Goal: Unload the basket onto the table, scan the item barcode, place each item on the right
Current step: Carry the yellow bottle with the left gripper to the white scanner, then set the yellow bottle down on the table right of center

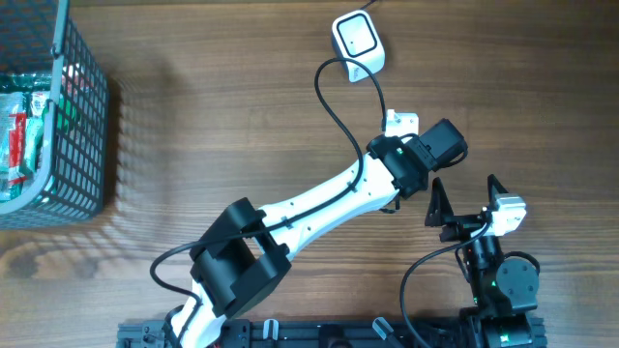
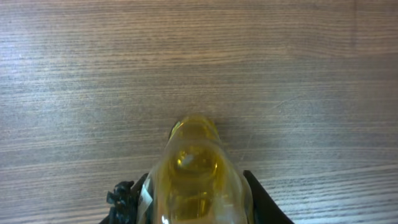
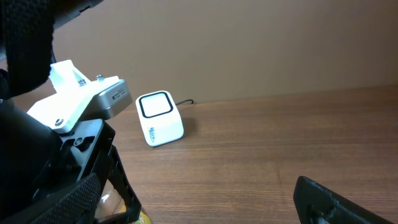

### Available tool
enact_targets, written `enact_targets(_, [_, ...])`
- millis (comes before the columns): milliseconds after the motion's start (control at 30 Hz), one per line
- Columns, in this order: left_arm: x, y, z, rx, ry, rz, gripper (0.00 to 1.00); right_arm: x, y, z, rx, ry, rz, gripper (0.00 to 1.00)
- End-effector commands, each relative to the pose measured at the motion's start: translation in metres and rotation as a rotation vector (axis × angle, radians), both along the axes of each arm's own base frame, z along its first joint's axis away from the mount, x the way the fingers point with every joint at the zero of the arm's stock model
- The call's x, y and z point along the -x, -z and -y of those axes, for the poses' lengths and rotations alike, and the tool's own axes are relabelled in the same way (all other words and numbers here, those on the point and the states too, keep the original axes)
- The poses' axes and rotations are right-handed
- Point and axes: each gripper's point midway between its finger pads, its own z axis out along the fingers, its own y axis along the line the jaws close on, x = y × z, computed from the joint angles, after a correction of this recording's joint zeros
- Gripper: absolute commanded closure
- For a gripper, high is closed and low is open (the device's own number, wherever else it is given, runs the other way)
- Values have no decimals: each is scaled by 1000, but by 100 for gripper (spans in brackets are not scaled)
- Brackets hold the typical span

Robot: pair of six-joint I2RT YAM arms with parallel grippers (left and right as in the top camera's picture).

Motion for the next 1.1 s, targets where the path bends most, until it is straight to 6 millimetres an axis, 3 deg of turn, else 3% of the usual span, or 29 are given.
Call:
enact_targets(0, [-3, 8, -2, -26, -25, 14, 66, 0, 0, -1, -13, -9, 1, 0])
enact_targets(33, [-3, 8, -2, -26, -24, 14, 50, 0, 0, -1, -13, -8, 1, 1])
enact_targets(100, [-3, 8, -2, -28, -21, 14, 30, 0, 0, -1, -13, -8, 1, 0])
enact_targets(167, [-3, 8, -2, -29, -16, 16, 26, 0, 0, -1, -13, -8, 1, 0])
enact_targets(233, [-5, 0, -2, -15, -18, 27, 11, 0, 0, -1, -13, -8, 1, 0])
enact_targets(300, [-12, -17, -3, 10, -16, 57, 9, 0, 0, -1, -14, -9, 1, 0])
enact_targets(333, [-18, -35, -1, 30, 11, 91, 0, 0, 0, -1, -14, -8, 1, 0])
enact_targets(433, [-40, -98, -7, 99, 21, 227, 0, 0, 0, -1, -13, -8, 1, 0])
enact_targets(533, [-60, -163, -32, 154, -50, 381, 0, 0, 0, -1, -13, -8, 1, 0])
enact_targets(567, [-67, -188, -49, 175, -97, 438, 0, 0, 0, -1, -14, -8, 1, 0])
enact_targets(633, [-75, -216, -73, 185, -151, 505, 0, 0, 0, -1, -13, -8, 1, 0])
enact_targets(700, [-88, -253, -120, 137, -219, 610, 0, 0, 0, -1, -14, -8, 1, 0])
enact_targets(767, [-97, -276, -163, 82, -291, 677, 0, 0, 0, -1, -14, -9, 1, 0])
enact_targets(900, [-107, -318, -265, -4, -459, 768, 0, 0, 0, -1, -14, -8, 1, 0])
enact_targets(1000, [-100, -347, -362, -72, -649, 830, 0, 0, 0, -1, -13, -8, 1, 0])
enact_targets(1067, [-93, -356, -415, -146, -714, 841, 0, 0, 0, -1, -13, -9, 1, 0])
